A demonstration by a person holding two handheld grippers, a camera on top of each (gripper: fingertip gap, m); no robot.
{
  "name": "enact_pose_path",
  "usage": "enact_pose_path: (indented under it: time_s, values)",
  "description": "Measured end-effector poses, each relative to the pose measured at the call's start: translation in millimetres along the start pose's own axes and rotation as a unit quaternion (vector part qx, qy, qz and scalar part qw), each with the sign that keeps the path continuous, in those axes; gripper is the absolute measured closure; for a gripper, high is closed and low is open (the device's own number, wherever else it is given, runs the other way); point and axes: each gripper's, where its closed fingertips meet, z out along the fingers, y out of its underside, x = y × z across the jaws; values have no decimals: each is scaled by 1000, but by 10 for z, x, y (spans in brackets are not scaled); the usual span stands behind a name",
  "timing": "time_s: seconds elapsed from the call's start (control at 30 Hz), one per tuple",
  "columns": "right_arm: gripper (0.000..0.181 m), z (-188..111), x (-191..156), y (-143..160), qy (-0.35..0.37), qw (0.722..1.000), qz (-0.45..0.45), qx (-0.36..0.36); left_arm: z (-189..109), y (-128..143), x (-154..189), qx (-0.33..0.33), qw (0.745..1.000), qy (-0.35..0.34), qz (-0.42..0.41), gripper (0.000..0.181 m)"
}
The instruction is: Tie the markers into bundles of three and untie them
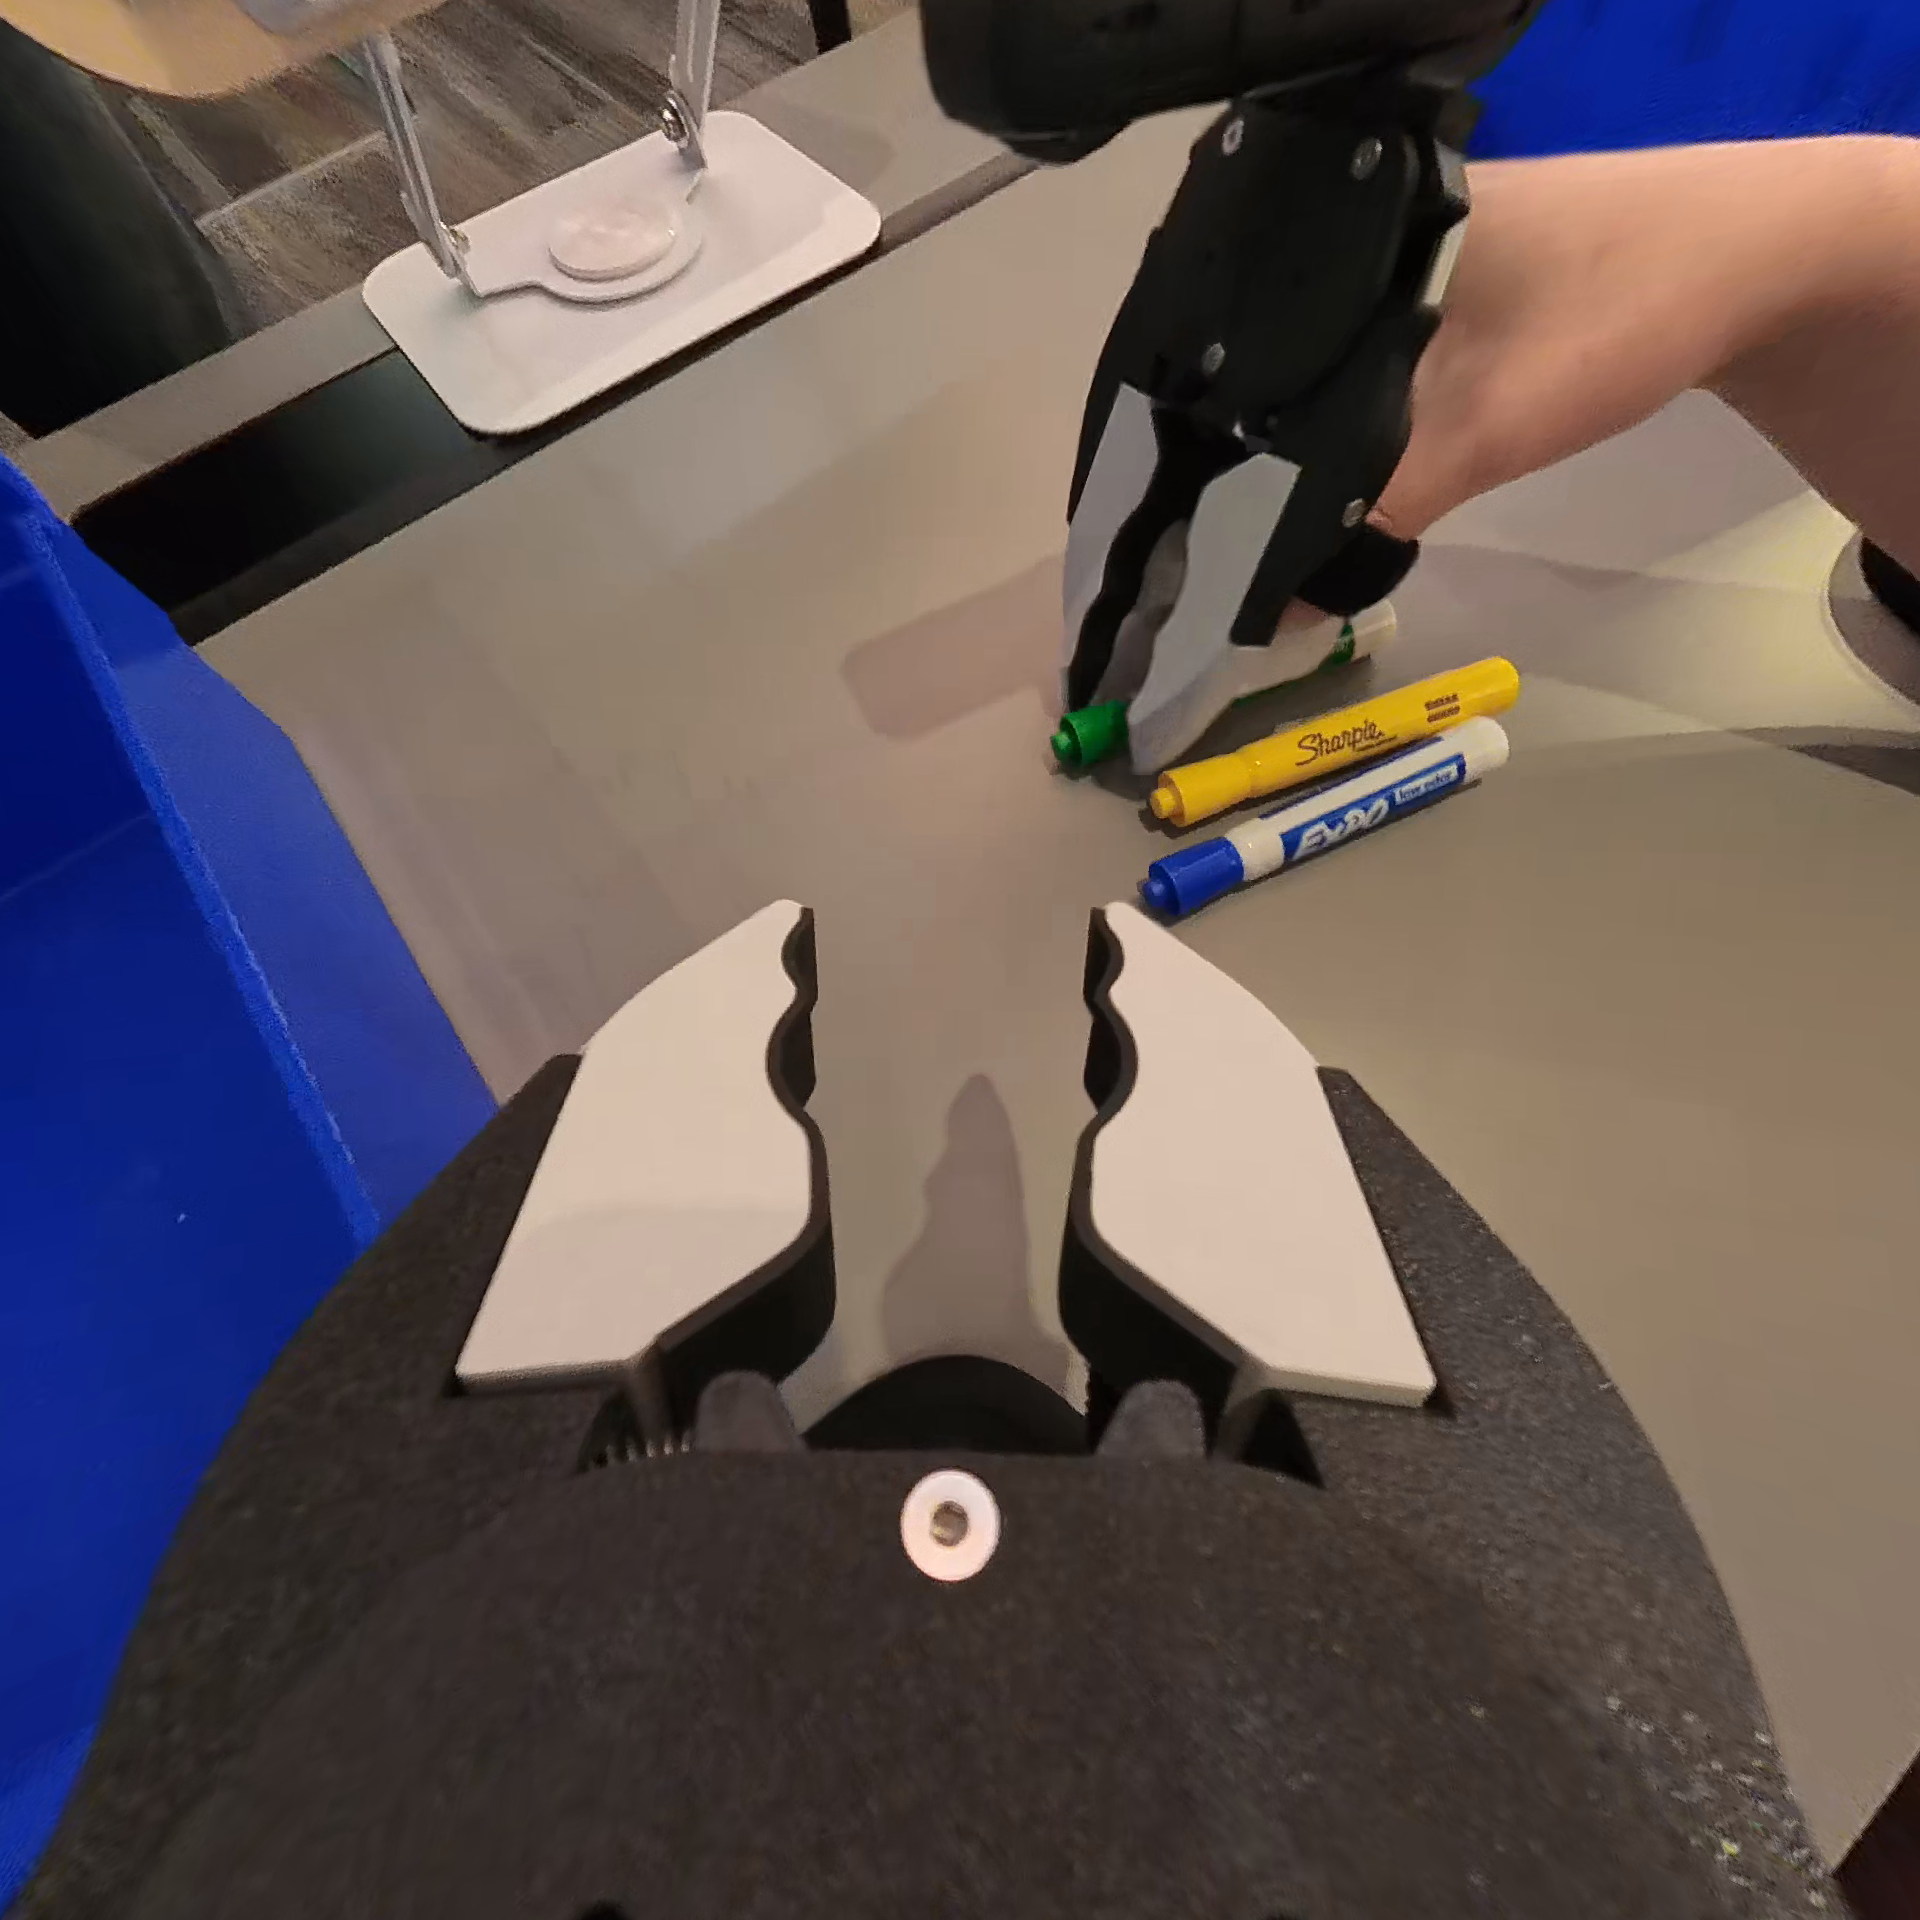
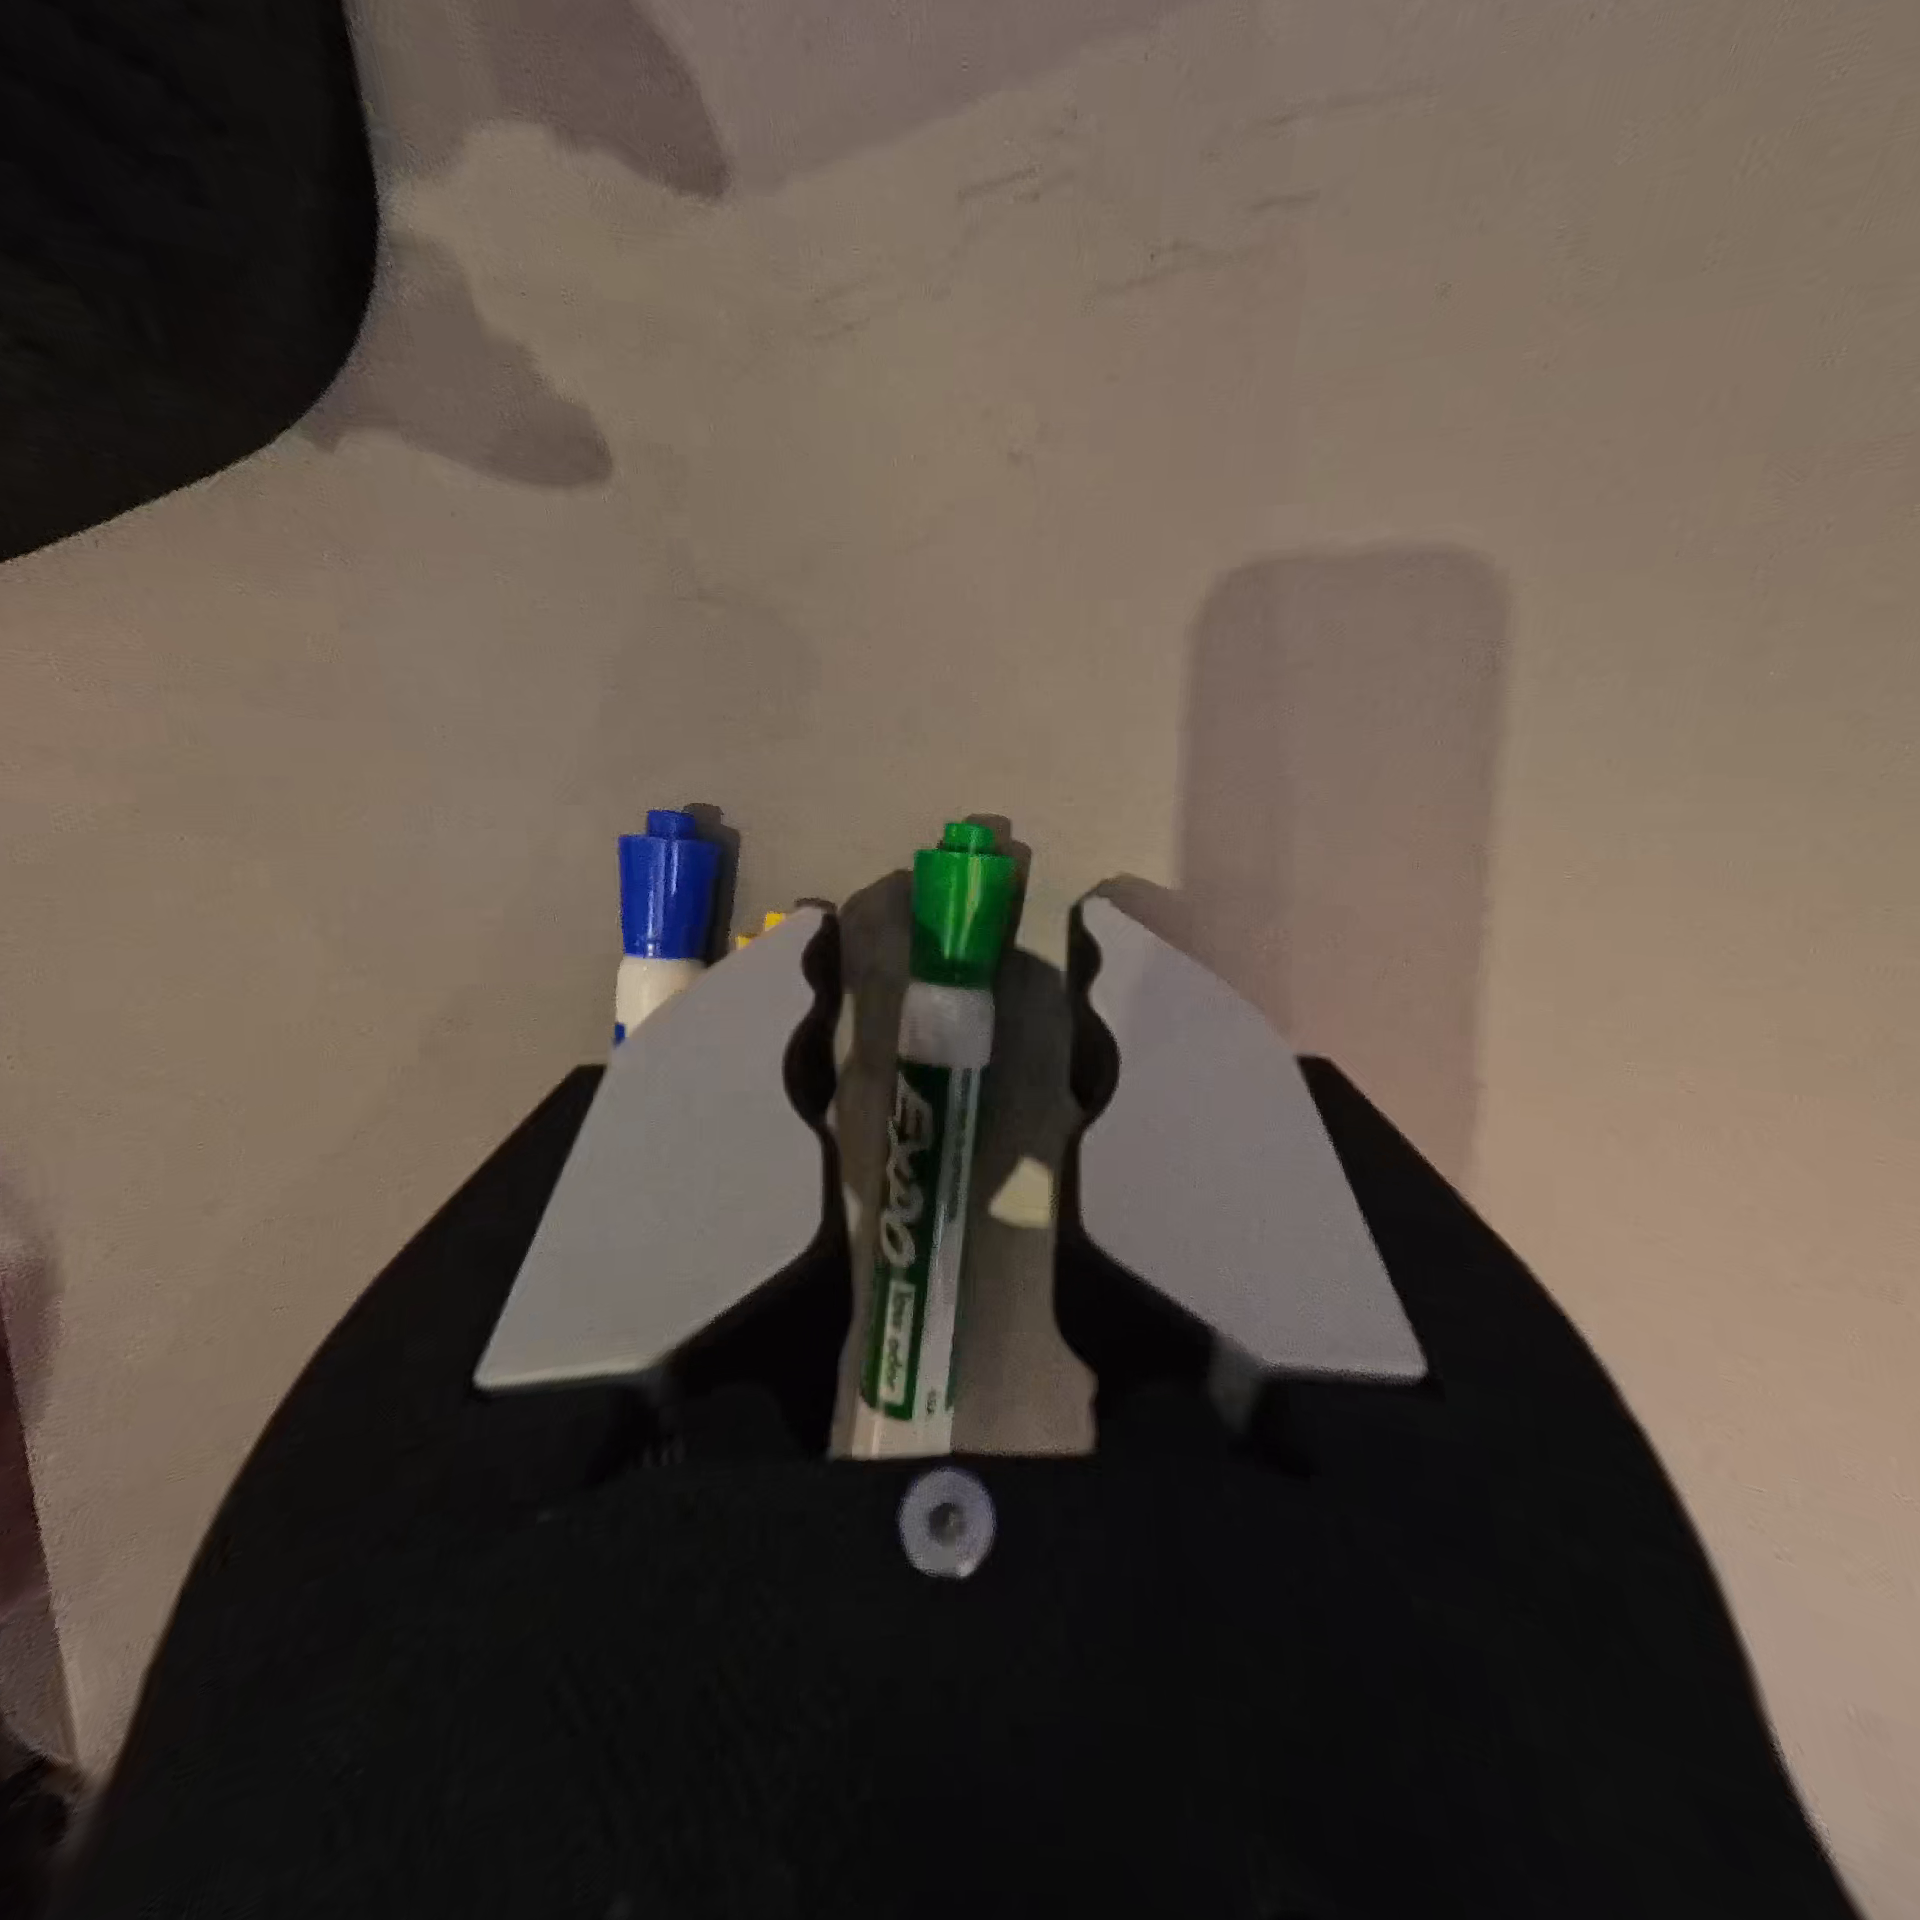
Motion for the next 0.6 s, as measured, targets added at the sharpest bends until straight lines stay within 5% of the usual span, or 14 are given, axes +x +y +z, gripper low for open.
enact_pose_path:
  time_s: [0.2,0.6]
  values:
    - [142,-219,-5,-235,-11,995,-20,96,-55,-150,-48,26,1000,-8,-2,131]
    - [143,-35,-89,-33,-2,999,-33,-6,-53,-132,-70,24,1000,-12,-12,131]
